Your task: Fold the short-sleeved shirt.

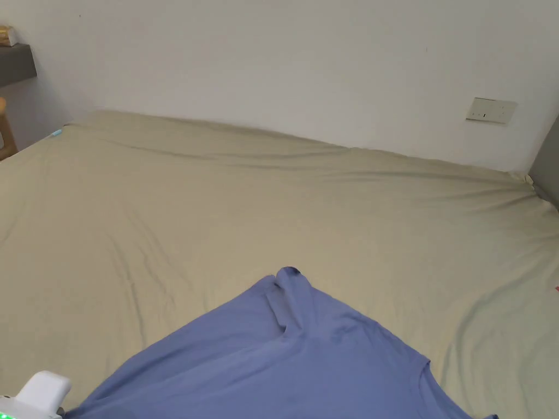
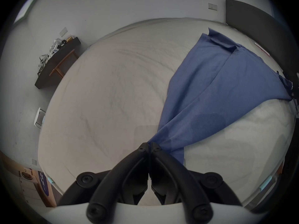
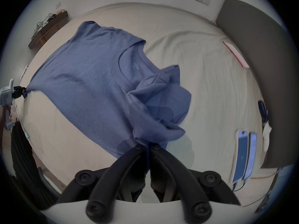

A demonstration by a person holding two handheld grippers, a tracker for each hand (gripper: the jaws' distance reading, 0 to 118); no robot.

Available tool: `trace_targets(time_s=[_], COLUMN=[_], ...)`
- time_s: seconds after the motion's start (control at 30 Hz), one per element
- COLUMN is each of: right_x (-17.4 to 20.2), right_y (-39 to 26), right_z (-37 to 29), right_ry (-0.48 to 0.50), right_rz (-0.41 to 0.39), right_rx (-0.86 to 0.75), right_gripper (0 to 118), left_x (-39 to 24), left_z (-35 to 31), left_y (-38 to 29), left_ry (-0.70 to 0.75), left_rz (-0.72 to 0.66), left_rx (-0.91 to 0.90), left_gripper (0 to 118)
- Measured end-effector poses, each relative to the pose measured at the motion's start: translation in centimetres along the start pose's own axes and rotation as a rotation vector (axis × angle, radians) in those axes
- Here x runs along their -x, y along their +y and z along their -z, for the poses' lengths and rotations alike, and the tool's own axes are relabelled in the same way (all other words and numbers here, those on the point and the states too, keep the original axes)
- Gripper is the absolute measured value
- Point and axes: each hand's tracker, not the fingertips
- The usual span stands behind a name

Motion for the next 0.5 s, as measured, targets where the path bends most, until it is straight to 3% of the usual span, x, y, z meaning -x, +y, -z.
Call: trace_targets(time_s=[0.1,0.17,0.2,0.23,0.27,0.3,0.33,0.37,0.4,0.43,0.5], right_x=[0.0,-0.1,-0.1,0.1,0.4,0.7,0.9,1.2,1.5,2.0,3.2], right_y=[-1.5,-1.5,-1.2,-0.8,-0.4,0.0,0.6,1.2,2.2,3.3,5.3], right_z=[1.2,1.4,1.3,0.8,0.0,-0.9,-2.0,-3.3,-5.2,-7.2,-10.8], right_ry=[0.012,0.019,0.019,0.002,-0.029,-0.072,-0.084,-0.102,-0.12,-0.14,-0.149], right_rz=[0.025,0.051,0.058,0.062,0.053,0.032,0.016,0.01,0.009,0.008,0.013], right_rx=[0.002,-0.031,-0.02,-0.012,-0.019,-0.04,-0.075,-0.124,-0.19,-0.259,-0.39], right_gripper=[8,20,31,60,60,69,85,100,102,102,102], left_x=[-0.2,-0.3,-0.5,-0.6,-0.6,-0.5,-0.4,-0.2,-0.1,0.1,0.2], left_z=[0.4,0.6,0.6,0.5,0.3,-0.1,-0.7,-1.4,-2.6,-4.1,-7.2], left_y=[-1.0,-0.9,-0.6,-0.4,-0.1,0.4,0.9,1.4,2.2,3.1,4.8], left_ry=[-0.022,-0.015,-0.011,-0.004,0.004,0.02,0.012,-0.009,-0.027,-0.031,-0.015], left_rz=[-0.002,-0.003,0.0,-0.003,-0.018,-0.053,-0.088,-0.122,-0.158,-0.193,-0.223], left_rx=[0.032,0.027,0.024,0.012,-0.002,-0.027,-0.056,-0.083,-0.14,-0.216,-0.322], left_gripper=[0,0,9,30,30,38,58,89,112,117,114])
